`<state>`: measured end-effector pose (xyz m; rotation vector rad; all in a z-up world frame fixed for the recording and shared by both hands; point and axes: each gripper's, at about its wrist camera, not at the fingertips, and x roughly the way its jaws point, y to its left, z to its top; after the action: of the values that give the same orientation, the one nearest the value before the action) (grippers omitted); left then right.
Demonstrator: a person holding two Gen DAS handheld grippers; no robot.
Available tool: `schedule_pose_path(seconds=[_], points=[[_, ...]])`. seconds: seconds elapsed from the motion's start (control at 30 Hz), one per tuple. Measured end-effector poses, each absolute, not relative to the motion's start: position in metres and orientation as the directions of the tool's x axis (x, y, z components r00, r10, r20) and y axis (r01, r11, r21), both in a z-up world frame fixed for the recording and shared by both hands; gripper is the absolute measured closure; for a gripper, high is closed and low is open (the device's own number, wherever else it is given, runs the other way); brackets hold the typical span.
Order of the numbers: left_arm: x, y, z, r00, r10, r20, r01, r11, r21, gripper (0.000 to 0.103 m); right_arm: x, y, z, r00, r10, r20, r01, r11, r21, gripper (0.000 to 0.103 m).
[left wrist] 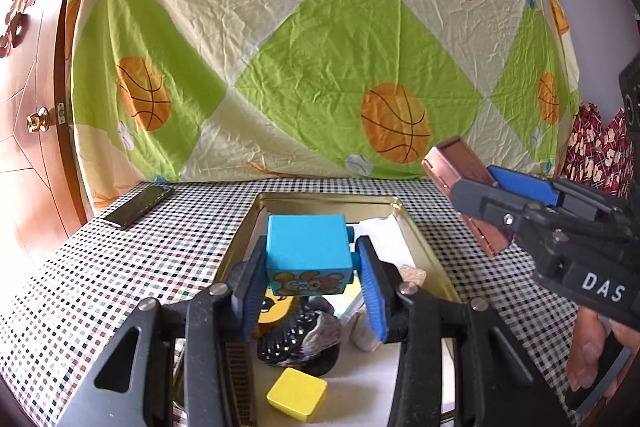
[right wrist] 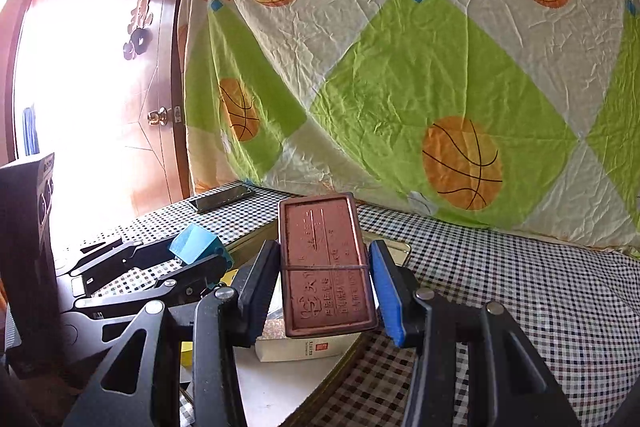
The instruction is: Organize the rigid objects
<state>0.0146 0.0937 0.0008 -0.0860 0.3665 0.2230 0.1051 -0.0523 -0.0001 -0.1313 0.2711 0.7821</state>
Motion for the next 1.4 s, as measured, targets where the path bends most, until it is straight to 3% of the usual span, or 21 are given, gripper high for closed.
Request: schedule_pose_path(seconds=[0.33, 0.63, 0.83, 1.1, 1.4], points=[[0.031, 0.108, -0.007, 0.879, 0.204, -0.432, -0.232, 0.973, -0.013, 0.061, 0.144, -0.020, -0.022, 0.646, 0.629, -0.433, -0.695, 0.719, 0.007, 0.054], [0.044, 0.108, -0.015, 0.860, 0.192, -0.473, -0.218, 0.976, 0.000, 0.061, 0.157, -0.002, -0.033, 0.618, 0.613, -0.493, -0.703, 0.711, 0.002, 0.054], [0.040, 0.109, -0.012, 0.871, 0.189, -0.453, -0.221, 0.975, -0.017, 0.043, 0.154, -0.013, -0.029, 0.626, 0.625, -0.466, -0.696, 0.718, 0.028, 0.037], [0.025, 0.103, 0.001, 0.884, 0.249, -0.396, -0.270, 0.963, 0.002, 0.003, 0.139, -0.039, -0.018, 0.670, 0.621, -0.407, -0.671, 0.741, 0.025, 0.026], [-0.003, 0.100, 0.021, 0.899, 0.284, -0.335, -0.301, 0.954, 0.000, 0.001, 0.111, -0.056, 0.002, 0.685, 0.651, -0.328, -0.683, 0.730, 0.022, 0.021]])
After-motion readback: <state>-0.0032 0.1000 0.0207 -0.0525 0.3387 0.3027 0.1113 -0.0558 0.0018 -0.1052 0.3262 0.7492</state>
